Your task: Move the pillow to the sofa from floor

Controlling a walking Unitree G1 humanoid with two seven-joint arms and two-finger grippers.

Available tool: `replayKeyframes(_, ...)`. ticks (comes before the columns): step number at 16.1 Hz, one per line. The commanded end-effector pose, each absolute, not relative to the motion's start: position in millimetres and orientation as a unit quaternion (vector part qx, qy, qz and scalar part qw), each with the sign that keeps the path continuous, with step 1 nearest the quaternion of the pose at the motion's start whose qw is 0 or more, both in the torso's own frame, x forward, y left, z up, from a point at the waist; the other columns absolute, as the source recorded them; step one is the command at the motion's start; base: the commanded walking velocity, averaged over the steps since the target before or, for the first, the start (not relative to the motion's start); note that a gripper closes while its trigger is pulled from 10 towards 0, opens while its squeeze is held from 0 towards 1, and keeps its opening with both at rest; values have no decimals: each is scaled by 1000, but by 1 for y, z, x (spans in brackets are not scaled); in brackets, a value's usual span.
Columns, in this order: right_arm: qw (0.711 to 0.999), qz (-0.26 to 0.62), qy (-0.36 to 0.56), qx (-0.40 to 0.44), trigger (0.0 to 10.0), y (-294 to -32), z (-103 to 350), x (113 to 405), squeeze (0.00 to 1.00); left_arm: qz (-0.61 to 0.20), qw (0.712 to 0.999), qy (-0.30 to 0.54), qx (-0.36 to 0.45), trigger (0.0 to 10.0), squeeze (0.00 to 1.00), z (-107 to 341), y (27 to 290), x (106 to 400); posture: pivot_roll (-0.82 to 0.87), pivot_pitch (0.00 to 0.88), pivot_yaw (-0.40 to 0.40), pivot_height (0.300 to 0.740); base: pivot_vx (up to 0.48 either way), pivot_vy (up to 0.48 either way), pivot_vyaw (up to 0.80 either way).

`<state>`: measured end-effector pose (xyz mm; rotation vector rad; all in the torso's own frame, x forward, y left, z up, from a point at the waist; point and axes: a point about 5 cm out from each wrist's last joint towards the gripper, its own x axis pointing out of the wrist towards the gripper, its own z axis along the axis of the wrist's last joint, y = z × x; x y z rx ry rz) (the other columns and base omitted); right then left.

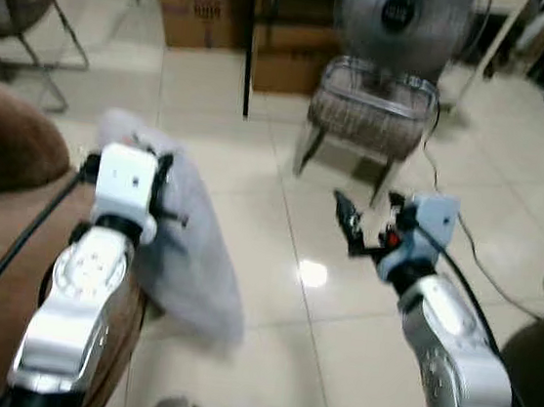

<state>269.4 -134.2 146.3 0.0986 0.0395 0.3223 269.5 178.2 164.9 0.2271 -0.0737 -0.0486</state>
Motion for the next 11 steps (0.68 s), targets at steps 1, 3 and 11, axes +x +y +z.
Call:
replayKeyframes(1,979,195,41,44,10000,-130,140,263,0,-30,991,-53,119,10000,0,170,175,267,80,0,-5,740,0,0,0)
replayKeyframes(3,975,212,46,39,10000,-129,139,260,0,-34,990,-53,126,10000,0,169,175,265,80,0,-5,740,0,0,0)
replayKeyframes(11,968,245,48,13,10000,-122,135,255,0,-35,990,-57,126,10000,0,169,174,263,97,0,-32,740,0,0,339)
